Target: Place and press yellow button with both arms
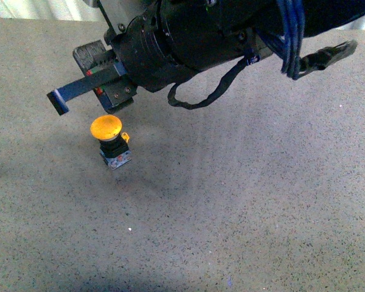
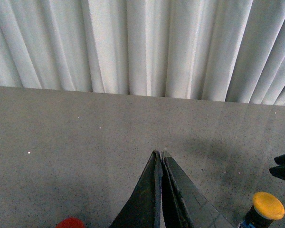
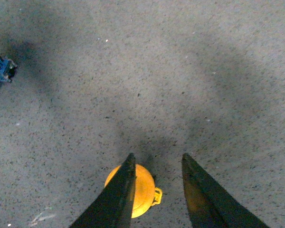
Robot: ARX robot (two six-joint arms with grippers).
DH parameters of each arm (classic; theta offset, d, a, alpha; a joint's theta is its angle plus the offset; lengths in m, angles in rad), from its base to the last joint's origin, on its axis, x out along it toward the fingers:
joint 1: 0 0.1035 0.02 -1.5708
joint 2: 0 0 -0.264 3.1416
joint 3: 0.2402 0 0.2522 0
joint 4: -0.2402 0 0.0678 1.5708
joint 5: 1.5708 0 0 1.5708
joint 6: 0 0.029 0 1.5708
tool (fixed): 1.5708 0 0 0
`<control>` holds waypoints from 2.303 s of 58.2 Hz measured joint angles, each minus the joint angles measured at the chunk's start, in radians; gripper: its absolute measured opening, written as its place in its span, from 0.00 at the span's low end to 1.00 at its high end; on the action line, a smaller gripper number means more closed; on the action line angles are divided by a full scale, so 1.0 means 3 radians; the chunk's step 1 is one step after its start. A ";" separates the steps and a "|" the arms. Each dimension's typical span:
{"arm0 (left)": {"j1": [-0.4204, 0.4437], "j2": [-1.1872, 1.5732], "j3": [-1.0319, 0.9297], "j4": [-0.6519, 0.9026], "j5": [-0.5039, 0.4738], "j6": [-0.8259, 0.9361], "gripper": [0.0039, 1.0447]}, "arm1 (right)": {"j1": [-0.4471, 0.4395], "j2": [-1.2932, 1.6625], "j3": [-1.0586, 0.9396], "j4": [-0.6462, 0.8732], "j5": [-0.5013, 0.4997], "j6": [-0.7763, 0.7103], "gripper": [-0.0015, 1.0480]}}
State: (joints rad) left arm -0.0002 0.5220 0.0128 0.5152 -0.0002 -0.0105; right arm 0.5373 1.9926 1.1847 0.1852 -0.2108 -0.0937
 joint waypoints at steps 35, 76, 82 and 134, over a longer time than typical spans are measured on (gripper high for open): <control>0.0000 -0.0835 -0.0001 -0.0811 0.0000 -0.0001 0.01 | 0.0095 0.0238 0.0130 -0.0351 -0.0085 0.0057 0.01; 0.0003 -0.1685 0.0000 -0.1718 0.0000 0.0000 0.01 | -0.0492 -0.0632 -0.0242 0.0231 -0.0015 0.0664 0.08; 0.0003 -0.1685 0.0000 -0.1718 -0.0001 0.0000 0.01 | -0.0680 -0.0975 -0.0674 0.0820 0.0676 0.0566 0.13; 0.0003 -0.1685 0.0000 -0.1718 0.0000 0.0000 0.01 | -0.1475 -0.3071 -0.3433 0.2397 0.1003 0.0333 0.01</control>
State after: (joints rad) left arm 0.0006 0.0166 0.0128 -0.0002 -0.0002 -0.0105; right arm 0.0948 1.0714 0.1547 0.9043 0.0902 0.0063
